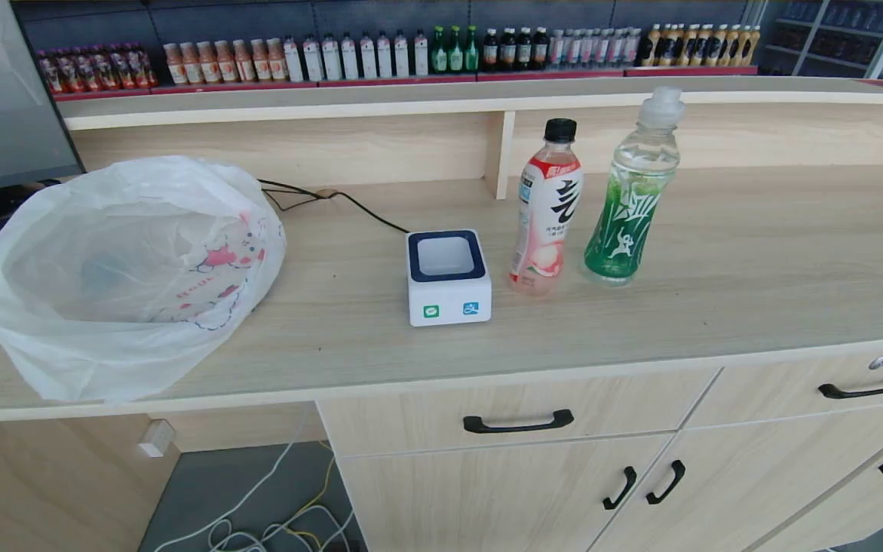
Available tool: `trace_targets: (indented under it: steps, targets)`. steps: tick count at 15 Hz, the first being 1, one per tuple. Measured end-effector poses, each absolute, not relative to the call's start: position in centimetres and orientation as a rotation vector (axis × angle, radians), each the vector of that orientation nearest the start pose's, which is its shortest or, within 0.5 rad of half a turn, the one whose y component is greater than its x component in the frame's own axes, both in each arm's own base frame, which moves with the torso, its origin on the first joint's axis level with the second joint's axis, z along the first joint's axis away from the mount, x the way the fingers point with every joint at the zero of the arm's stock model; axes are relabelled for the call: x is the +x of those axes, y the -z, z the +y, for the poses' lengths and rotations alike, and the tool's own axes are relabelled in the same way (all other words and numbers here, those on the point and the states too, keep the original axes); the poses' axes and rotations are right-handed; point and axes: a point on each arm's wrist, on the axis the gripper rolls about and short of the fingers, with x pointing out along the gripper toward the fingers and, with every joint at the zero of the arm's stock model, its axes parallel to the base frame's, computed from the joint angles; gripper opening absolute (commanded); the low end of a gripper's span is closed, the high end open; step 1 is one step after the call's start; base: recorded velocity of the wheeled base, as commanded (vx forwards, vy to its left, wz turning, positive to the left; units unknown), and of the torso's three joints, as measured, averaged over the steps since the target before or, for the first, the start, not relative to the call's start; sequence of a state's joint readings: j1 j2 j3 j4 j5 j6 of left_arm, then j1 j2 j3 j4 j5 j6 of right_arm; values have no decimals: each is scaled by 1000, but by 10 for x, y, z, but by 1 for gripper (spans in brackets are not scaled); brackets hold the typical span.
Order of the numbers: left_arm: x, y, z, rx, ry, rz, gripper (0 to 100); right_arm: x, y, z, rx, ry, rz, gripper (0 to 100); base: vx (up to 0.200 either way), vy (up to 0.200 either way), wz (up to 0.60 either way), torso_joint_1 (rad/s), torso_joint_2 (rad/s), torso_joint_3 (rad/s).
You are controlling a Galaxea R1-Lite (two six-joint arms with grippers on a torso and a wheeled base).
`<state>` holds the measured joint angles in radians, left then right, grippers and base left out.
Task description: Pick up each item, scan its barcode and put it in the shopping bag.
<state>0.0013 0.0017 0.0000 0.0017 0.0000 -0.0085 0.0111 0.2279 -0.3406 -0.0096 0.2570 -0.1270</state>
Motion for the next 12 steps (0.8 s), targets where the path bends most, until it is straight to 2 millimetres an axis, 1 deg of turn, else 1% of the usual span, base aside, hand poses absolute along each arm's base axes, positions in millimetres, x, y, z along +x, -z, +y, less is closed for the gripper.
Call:
trace_targets:
  steps: [3, 5, 9, 12]
  targets:
    - [-23, -75, 0, -8, -1, 3, 100, -6, -196, 6, -165, -354, -176, 100, 0, 0, 0, 0, 0, 0]
    - [-23, -75, 0, -9, -1, 3, 100, 12, -204, 8, -182, -436, -188, 100, 0, 0, 0, 0, 0, 0]
    - [-23, -75, 0, -9, -1, 3, 100, 44, -202, 19, -201, -552, -129, 100, 0, 0, 0, 0, 0, 0]
    - [-23, -75, 0, -9, -1, 3, 100, 64, -209, 30, -188, -620, -155, 100, 0, 0, 0, 0, 0, 0]
